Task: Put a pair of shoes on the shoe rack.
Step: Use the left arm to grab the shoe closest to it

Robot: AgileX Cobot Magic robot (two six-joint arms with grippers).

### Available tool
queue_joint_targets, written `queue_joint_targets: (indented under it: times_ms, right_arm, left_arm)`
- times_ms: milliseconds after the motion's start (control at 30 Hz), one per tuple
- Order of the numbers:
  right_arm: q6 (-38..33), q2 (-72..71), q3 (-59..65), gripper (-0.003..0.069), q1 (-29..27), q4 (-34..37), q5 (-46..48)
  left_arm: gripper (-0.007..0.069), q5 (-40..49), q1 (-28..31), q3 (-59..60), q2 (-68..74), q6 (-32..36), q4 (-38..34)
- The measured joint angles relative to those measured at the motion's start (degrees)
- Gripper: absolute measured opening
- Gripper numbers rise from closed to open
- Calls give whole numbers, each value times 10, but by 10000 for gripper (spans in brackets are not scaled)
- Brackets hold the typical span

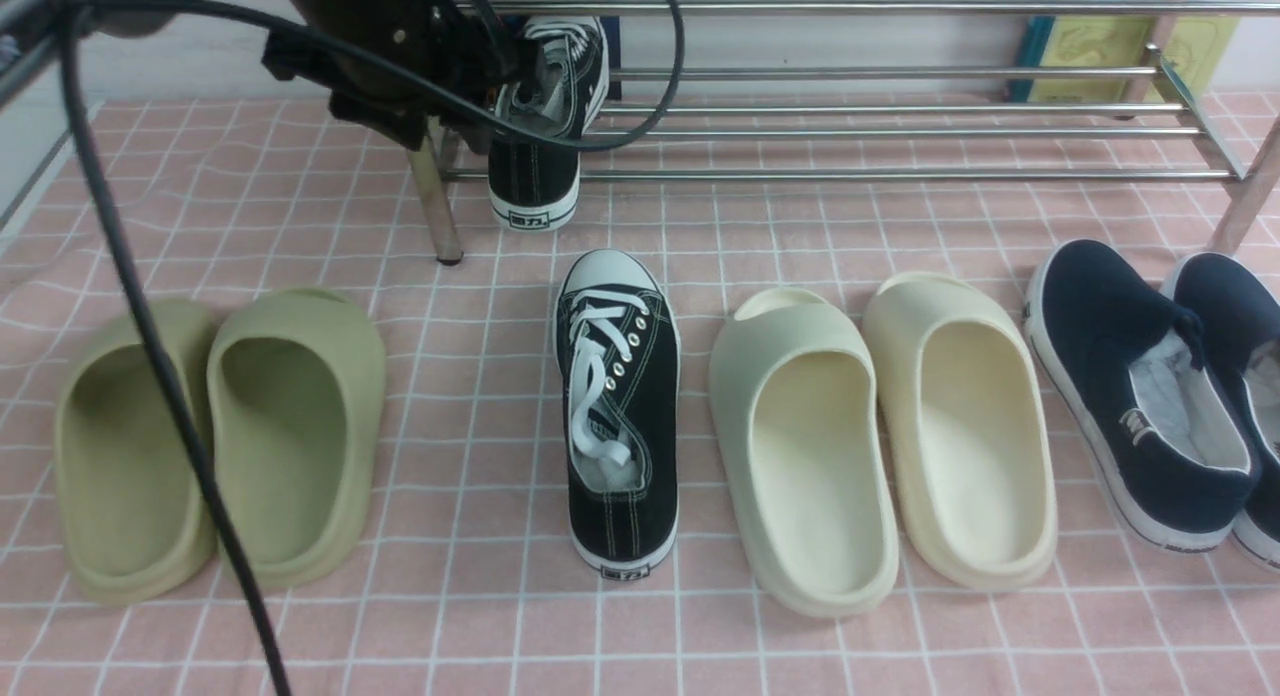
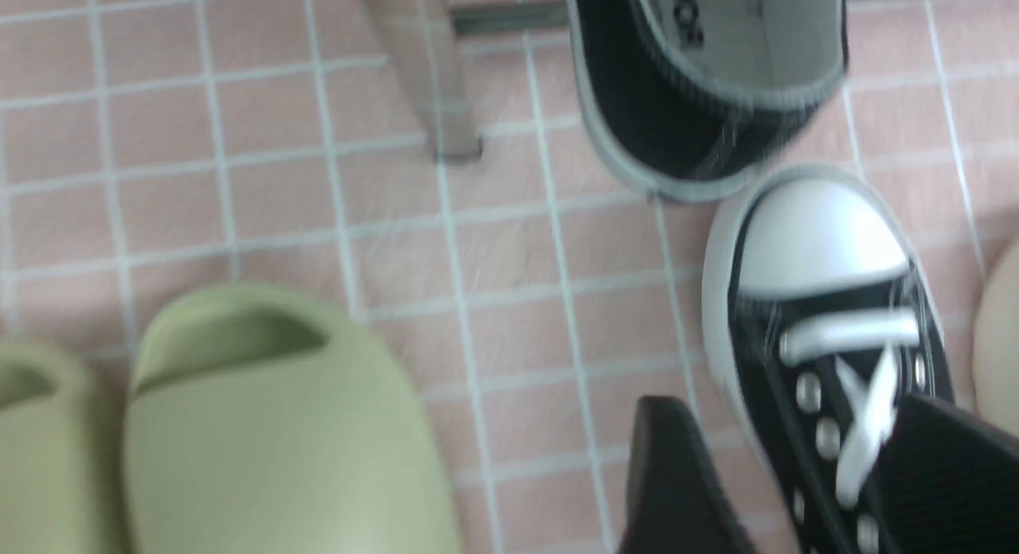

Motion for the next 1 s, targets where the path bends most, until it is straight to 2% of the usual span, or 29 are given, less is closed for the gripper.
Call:
queue_joint_targets:
  times_ms: [100,200,367,533,767,867,1000]
  right_arm:
    - [0,0,0,240,0,0,0]
    - [0,0,0,240,0,0,0]
    - [0,0,0,240,0,0,0]
    - [0,0,0,240,0,0,0]
    - [0,0,0,240,0,0,0]
    - [0,0,0,240,0,0,0]
    - [0,0,0,240,0,0,0]
  left_arm:
    - [437,14,0,48,-32,6,-2]
    - [447,-7,-9,170,-88,8,-12]
    - [449,-117,-81,365,-153,-1,-49]
    - [449,-205,-136,426,-139,-54,-62]
    - [444,-293,-139,426,-90,-117,-50]
    - [395,-301,-139,426,-61,-146,-38]
    - [242,-307,-139,426,-35,-178,-19]
